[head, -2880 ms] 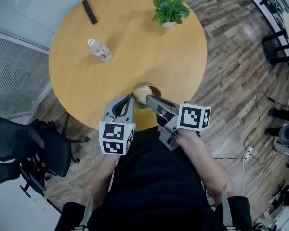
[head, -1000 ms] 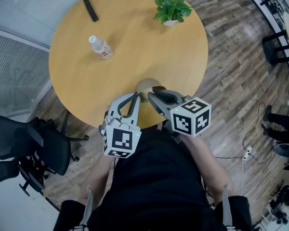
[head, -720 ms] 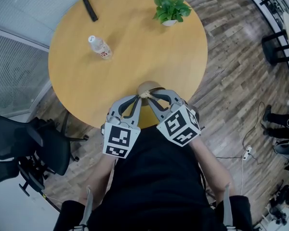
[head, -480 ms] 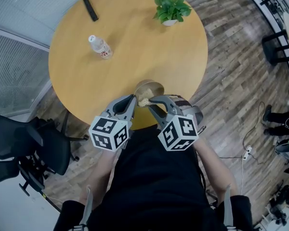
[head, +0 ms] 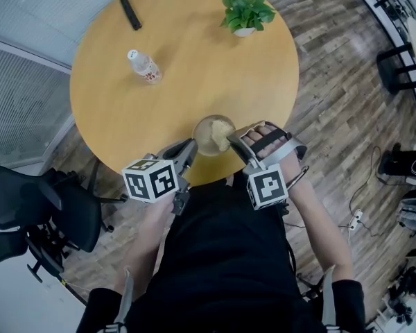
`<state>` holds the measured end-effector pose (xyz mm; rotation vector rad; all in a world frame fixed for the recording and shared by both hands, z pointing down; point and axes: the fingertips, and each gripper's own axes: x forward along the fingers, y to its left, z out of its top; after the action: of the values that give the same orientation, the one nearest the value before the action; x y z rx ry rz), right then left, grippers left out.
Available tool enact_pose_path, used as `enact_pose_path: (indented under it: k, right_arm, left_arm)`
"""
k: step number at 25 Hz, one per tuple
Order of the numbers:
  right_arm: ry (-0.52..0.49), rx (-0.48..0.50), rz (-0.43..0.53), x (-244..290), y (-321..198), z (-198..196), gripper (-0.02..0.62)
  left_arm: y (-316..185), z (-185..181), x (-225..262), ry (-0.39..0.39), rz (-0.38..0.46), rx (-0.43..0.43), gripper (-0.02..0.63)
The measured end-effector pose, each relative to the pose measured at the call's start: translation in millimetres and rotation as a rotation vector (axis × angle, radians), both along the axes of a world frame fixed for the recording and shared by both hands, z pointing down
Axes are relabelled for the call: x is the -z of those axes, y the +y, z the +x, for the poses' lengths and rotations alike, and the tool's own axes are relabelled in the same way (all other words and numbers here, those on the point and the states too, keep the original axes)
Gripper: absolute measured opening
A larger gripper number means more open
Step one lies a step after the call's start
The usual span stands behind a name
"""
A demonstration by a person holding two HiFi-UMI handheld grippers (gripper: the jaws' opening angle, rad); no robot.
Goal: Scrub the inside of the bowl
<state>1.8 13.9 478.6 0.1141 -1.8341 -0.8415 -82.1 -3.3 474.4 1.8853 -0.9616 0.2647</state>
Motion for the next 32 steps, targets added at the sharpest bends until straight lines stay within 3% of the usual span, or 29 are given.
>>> enact_pose_path:
  k: [4, 10, 14, 18, 23, 28, 32]
  right_arm:
    - [-0.093, -0.004, 0.023, 19, -18, -9, 0.051]
    - [-0.345, -0.202, -0.225, 29, -24, -27, 0.05]
    - [-0.399, -0.233, -0.388, 24, -5, -35, 0.049]
    - [-0.4, -0.252, -0.521, 17, 12, -33, 0.049]
    - [-0.517, -0.371, -0.556, 26, 9, -15, 0.051]
    - [-0.616, -0.611, -0.518, 32, -7, 37, 0.051]
    - [-0.664, -0.813, -0.489, 31, -15, 95, 0.049]
  left_arm:
    - [4, 8, -5, 0.06, -0.036, 0.003, 0.02]
    - [-4, 4, 5, 0.109, -0.008, 0.053, 0.02]
    - [-10, -4, 9, 0.13, 0.009, 0.084, 0.018]
    - [-14, -14, 2, 0.037, 0.037, 0.078, 0.018]
    - [-17, -27, -35, -0.025, -0.037, 0.107, 0.015]
    - [-16, -37, -85, 0.007, -0.174, 0.182, 0.015]
    - [-18, -47, -117, 0.015, -0.237, 0.232, 0.015]
